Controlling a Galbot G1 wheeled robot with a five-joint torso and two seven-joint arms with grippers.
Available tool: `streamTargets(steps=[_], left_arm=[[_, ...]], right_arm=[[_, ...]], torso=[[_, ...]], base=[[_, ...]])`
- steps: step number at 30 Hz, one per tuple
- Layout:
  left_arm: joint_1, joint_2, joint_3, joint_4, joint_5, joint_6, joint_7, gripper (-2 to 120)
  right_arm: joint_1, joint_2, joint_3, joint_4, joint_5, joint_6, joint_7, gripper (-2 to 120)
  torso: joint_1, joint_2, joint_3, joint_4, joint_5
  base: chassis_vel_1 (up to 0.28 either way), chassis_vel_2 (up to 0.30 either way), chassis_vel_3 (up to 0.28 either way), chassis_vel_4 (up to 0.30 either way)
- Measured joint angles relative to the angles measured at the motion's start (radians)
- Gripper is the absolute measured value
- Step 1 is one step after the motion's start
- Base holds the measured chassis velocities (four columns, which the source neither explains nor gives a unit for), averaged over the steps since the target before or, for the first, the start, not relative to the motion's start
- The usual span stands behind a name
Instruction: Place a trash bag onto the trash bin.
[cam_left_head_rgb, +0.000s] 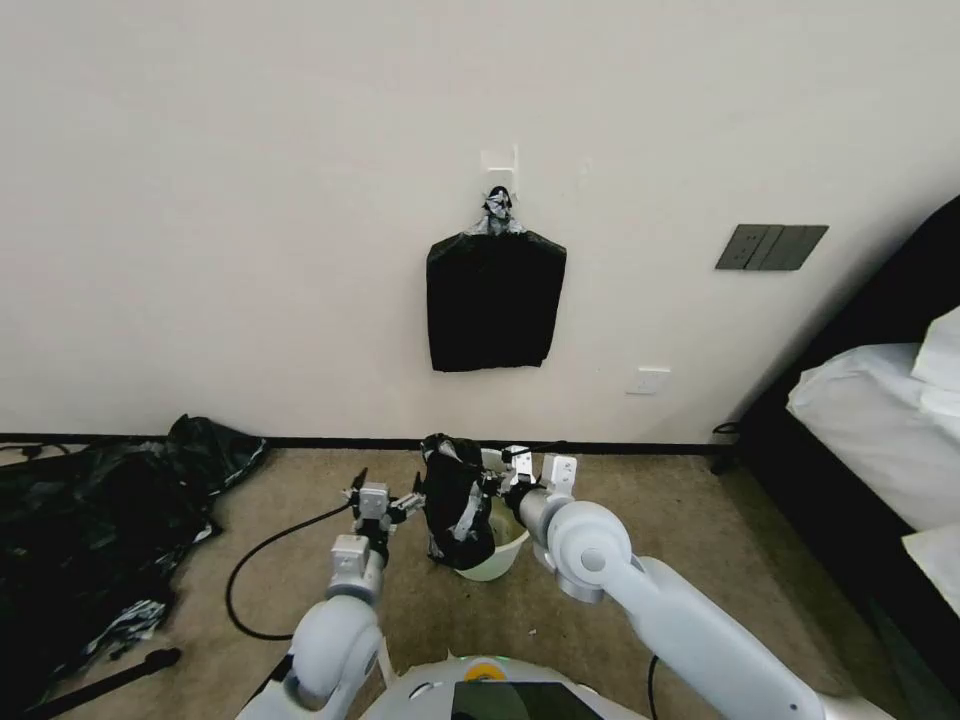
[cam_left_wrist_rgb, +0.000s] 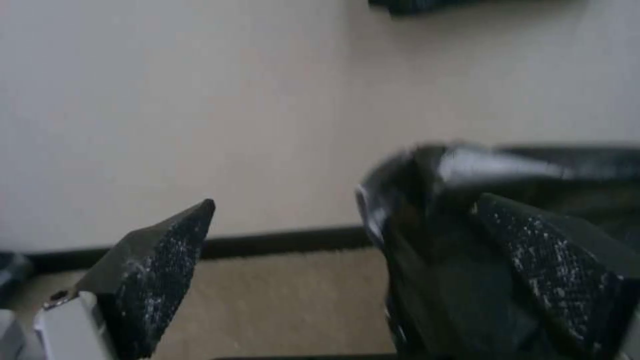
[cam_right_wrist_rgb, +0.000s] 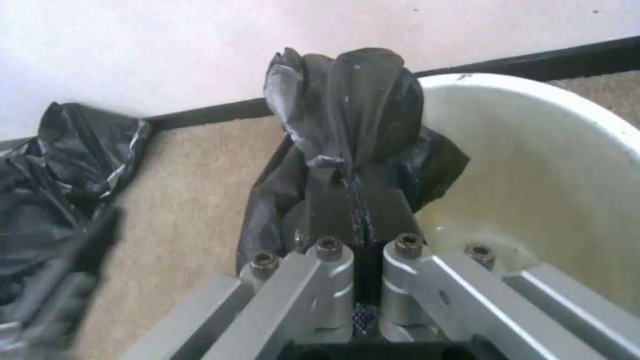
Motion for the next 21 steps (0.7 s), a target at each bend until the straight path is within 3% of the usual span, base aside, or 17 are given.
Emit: streamTargets(steps=[11, 21], left_arm=[[-0.088, 0.0, 0.028, 0.084, -0.117, 0.073, 0.007, 100], [-0.131, -0.002, 0.057, 0.105, -0.141, 0.097, 0.007, 100]], right_arm=[[-0.002, -0.013, 0.015, 0.005, 0.018, 0.014, 0.027, 0], [-0.014, -0.017, 0.032, 0.008, 0.042, 0.02, 0.052, 0]], torso=[[0.0, 0.0, 0.0, 0.0, 0.0001], [0.0, 0.0, 0.0, 0.0, 0.0001]], base=[[0.0, 0.0, 0.0, 0.0], [0.0, 0.0, 0.0, 0.0]])
